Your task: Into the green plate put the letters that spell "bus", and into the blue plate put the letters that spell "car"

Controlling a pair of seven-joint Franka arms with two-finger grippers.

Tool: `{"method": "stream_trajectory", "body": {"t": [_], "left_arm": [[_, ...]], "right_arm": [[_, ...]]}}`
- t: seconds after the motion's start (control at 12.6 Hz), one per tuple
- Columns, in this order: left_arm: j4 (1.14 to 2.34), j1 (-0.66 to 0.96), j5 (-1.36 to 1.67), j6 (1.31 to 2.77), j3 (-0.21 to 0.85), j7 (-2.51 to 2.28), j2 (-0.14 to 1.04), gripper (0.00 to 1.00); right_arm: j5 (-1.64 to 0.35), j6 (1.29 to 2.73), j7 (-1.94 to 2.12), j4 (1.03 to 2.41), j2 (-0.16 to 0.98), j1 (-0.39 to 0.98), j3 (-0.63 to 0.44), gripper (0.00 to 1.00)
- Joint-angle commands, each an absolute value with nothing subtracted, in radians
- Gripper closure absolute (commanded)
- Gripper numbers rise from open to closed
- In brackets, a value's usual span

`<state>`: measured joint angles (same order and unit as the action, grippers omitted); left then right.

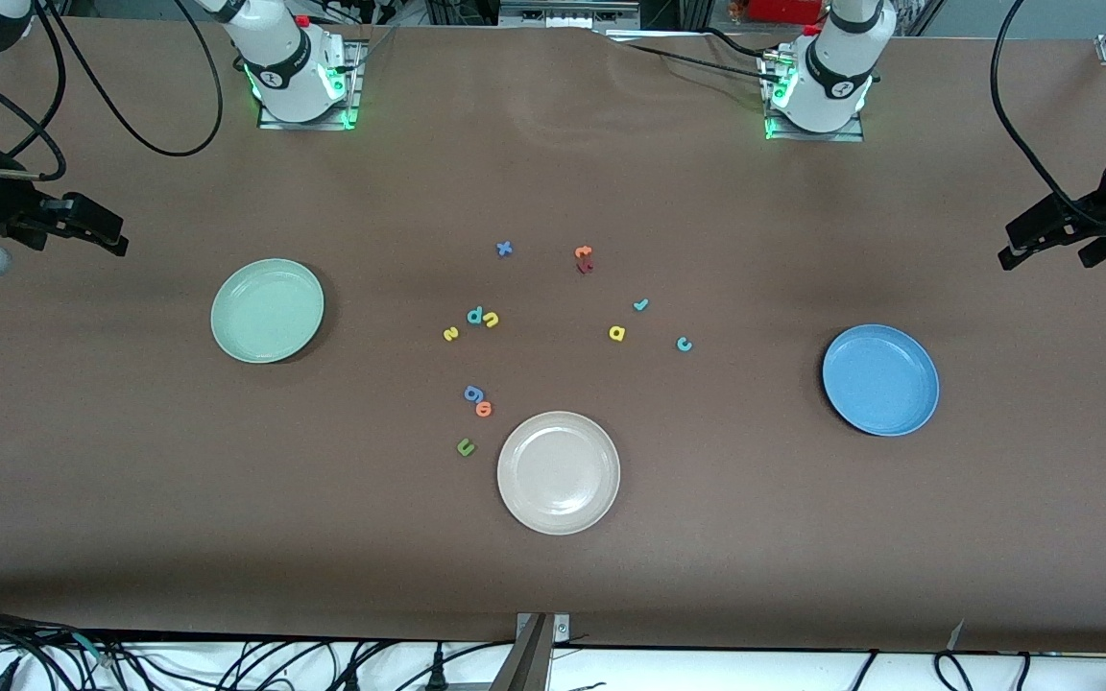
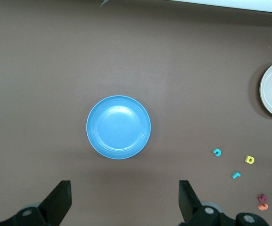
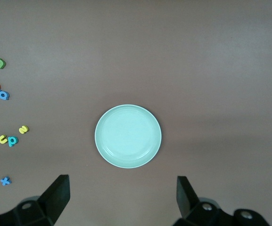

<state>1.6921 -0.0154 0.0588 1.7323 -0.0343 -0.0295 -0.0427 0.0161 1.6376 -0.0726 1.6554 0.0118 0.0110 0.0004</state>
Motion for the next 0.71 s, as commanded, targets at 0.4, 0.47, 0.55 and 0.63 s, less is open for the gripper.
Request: {"method": "stream_trajectory", "body": {"t": [0.4,0.47,0.55,0.63], "left_arm": [[1.690,-0.029,0.071,1.729,-0.017,-0.032,-0.043,0.00],[1.690,-0.028,0.069,1.729,-0.014,-0.032,-0.043,0.00],[1.690,-0.023,0.051,1.729,-0.011,-0.032,-0.043,0.00],[1.689,-0.025,0.025,1.729,0.015,-0.034,-0.043,0.00]], "right_arm": [[0.032,1.632,-0.061,1.660,0.005,-0.005,0.012,0.00],[0.031,1.632,-0.060,1.661,0.005,-0.005,0.012,0.00],[0.031,1.632,-0.060,1.661,0.005,-0.005,0.011,0.00],[0.031,1.631,-0.060,1.660,0.005,-0.005,0.011,0.00]]}}
